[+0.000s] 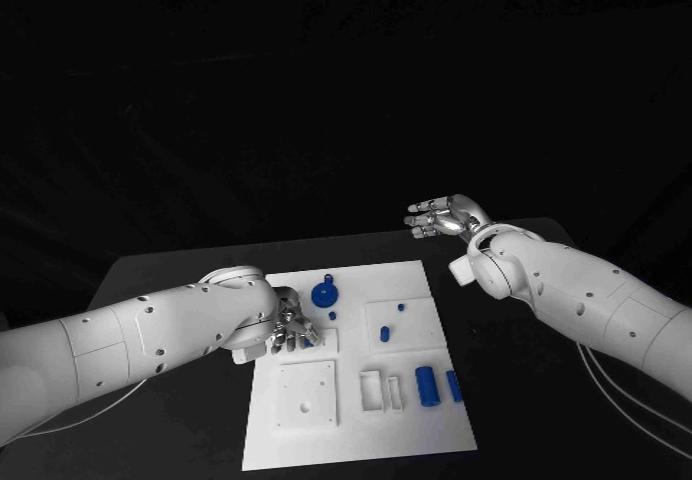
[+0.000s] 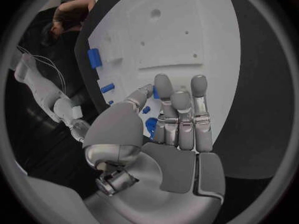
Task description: Assemble the parts on the task board
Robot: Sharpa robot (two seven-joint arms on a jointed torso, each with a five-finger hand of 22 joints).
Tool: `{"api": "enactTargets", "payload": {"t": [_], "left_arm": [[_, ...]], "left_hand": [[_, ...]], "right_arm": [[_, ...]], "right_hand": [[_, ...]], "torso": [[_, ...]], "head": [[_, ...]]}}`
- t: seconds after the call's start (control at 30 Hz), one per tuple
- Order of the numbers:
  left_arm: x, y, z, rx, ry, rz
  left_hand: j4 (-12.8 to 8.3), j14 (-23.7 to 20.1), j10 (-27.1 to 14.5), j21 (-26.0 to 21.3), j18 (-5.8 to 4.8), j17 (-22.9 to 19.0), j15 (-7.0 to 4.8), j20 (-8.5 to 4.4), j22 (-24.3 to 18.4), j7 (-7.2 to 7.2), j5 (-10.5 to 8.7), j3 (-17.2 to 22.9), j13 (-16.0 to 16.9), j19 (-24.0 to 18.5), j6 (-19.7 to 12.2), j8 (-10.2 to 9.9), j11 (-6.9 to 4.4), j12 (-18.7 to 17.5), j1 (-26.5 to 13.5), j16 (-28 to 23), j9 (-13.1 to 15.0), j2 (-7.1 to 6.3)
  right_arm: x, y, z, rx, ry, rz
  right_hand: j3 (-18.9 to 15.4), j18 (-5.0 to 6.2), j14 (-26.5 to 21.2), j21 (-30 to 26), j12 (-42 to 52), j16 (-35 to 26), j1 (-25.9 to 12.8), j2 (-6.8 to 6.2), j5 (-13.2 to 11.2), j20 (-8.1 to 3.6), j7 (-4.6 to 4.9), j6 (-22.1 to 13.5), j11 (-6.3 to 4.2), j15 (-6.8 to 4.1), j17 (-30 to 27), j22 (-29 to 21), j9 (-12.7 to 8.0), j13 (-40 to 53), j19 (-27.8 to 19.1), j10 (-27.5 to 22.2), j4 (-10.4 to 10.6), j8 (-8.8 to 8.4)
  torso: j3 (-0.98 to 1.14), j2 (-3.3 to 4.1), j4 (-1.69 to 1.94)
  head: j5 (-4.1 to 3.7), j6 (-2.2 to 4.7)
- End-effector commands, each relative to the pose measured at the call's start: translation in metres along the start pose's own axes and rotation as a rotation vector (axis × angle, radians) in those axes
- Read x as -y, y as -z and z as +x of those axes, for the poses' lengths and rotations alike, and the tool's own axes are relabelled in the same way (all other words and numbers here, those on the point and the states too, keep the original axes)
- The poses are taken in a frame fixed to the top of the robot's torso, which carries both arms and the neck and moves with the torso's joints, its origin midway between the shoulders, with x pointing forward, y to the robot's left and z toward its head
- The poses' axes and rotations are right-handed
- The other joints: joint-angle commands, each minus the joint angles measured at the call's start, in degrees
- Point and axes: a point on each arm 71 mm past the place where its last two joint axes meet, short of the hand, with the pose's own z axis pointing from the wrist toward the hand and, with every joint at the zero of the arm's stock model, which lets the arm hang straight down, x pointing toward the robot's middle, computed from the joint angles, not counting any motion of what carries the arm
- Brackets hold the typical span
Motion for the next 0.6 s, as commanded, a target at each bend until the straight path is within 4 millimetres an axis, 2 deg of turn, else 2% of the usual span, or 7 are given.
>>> {"api": "enactTargets", "payload": {"t": [0.03, 0.13, 0.2, 0.27, 0.3, 0.4, 0.6], "left_arm": [[0.0031, -0.0002, 0.0023, 0.000, -0.005, 0.012], [0.0028, -0.0003, 0.0021, -0.002, -0.003, 0.015], [0.0025, -0.0003, 0.0021, -0.004, 0.000, 0.016], [0.0023, -0.0004, 0.0019, -0.005, 0.001, 0.017], [0.0022, -0.0004, 0.0017, -0.003, 0.003, 0.018], [0.0022, -0.0004, 0.0013, 0.001, 0.007, 0.022], [0.0012, -0.0004, 0.0005, 0.006, 0.011, 0.021]], "left_hand": [[0.99, 0.42, 1.46, -0.31, -0.53, 0.08, 0.08, 0.05, 1.05, -6.76, -3.82, -1.42, -0.05, 0.43, 7.36, 0.25, -1.66, 0.19, -0.95, 0.25, -0.08, -0.56], [3.16, 0.42, 1.45, -0.46, -0.58, 0.08, 0.06, 0.01, 1.04, -6.81, -6.84, -3.66, -0.06, 0.50, 7.46, 0.20, -1.63, 0.20, -0.40, 0.19, -0.39, -1.11], [4.74, 0.12, 1.39, -0.73, -0.61, -0.03, 0.14, 0.07, 0.98, -6.63, -10.07, -4.89, -0.22, 0.32, 7.27, 0.11, -1.59, -0.26, -0.58, -0.11, -1.52, -2.13], [6.26, -0.05, 1.37, -1.03, -0.63, -0.12, 0.17, 0.10, 0.97, -6.44, -7.61, -7.29, -0.28, 0.25, 7.34, 0.32, -1.45, -0.71, -0.57, -0.32, -3.44, -3.30], [6.52, -0.07, 1.39, -1.16, -0.66, -0.13, 0.16, 0.07, 1.00, -6.42, -6.18, -10.66, -0.22, 0.30, 7.40, 0.38, -1.47, -0.86, 0.37, -0.35, -4.14, -2.35], [7.19, -0.04, 1.36, -1.54, -0.74, -0.16, 0.14, 0.04, 1.06, -6.41, -6.87, -17.21, 0.22, 0.48, 7.33, 0.40, -1.45, -0.97, 3.24, -0.36, -6.46, -0.25], [8.66, -0.07, 1.38, -1.59, -0.67, -0.10, 0.18, 0.10, 1.09, -6.28, -8.08, -16.31, 0.32, 0.54, 7.60, 0.42, -1.43, -0.97, 3.18, -0.28, -8.42, -1.74]], "right_arm": [[-0.0007, 0.0000, 0.0013, -0.013, 0.004, -0.010], [-0.0005, 0.0000, 0.0013, -0.014, 0.004, -0.009], [-0.0003, 0.0000, 0.0013, -0.015, 0.004, -0.008], [-0.0001, 0.0001, 0.0012, -0.015, 0.004, -0.007], [-0.0001, 0.0001, 0.0012, -0.015, 0.004, -0.007], [0.0000, 0.0001, 0.0011, -0.013, 0.004, -0.007], [0.0004, 0.0002, 0.0010, -0.009, 0.004, -0.006]], "right_hand": [[-0.33, 0.64, -0.46, 0.24, -0.25, -0.29, 0.41, -0.30, -0.22, 0.04, -0.02, -0.43, 0.02, -0.13, -0.08, -0.08, -0.08, -0.09, -0.37, -0.54, 0.01, -0.20], [-0.50, 0.62, -0.54, 0.23, -0.25, -0.30, 0.37, -0.34, -0.22, 0.06, 0.00, -0.52, 0.07, -0.07, -0.09, -0.09, -0.09, -0.09, -0.43, -0.62, 0.05, -0.20], [-0.91, 0.60, -0.65, 0.22, -0.24, -0.28, 0.17, -0.37, -0.12, 0.11, -0.02, -0.56, 0.07, 0.06, -0.08, -0.08, -0.08, -0.09, -0.55, -0.58, 0.30, -0.20], [-1.58, 0.62, -0.67, 0.25, -0.24, -0.28, 0.32, -0.31, -0.04, 0.14, -0.02, -0.49, 0.08, 0.09, -0.08, -0.08, -0.09, -0.09, -0.60, -0.59, 0.49, -0.20], [-1.86, 0.63, -0.70, 0.25, -0.24, -0.27, 0.43, -0.24, -0.02, 0.15, 0.00, -0.51, 0.08, 0.10, -0.08, -0.07, -0.08, -0.09, -0.63, -0.61, 0.55, -0.19], [-2.17, 0.61, -0.80, 0.23, -0.24, -0.29, 0.43, -0.26, -0.02, 0.18, 0.01, -0.75, 0.12, 0.15, -0.08, -0.09, -0.10, -0.09, -0.70, -0.67, 0.61, -0.21], [-3.92, 0.47, -1.25, 0.15, -0.23, -0.28, 0.82, -0.03, -0.24, 0.39, 0.10, -1.30, 0.23, 0.32, -0.08, -0.09, -0.12, -0.08, -1.56, -0.86, 0.95, -0.23]], "torso": [[-0.02, -0.01, 0.01], [-0.02, -0.04, -0.02], [-0.01, -0.03, -0.01], [-0.01, -0.03, 0.01], [-0.02, -0.03, 0.01], [-0.02, -0.02, 0.00], [-0.02, -0.01, -0.03]], "head": [[0.04, 0.01], [0.07, 0.00], [0.07, 0.01], [0.04, 0.01], [0.04, 0.01], [0.04, -0.01], [0.07, 0.11]]}}
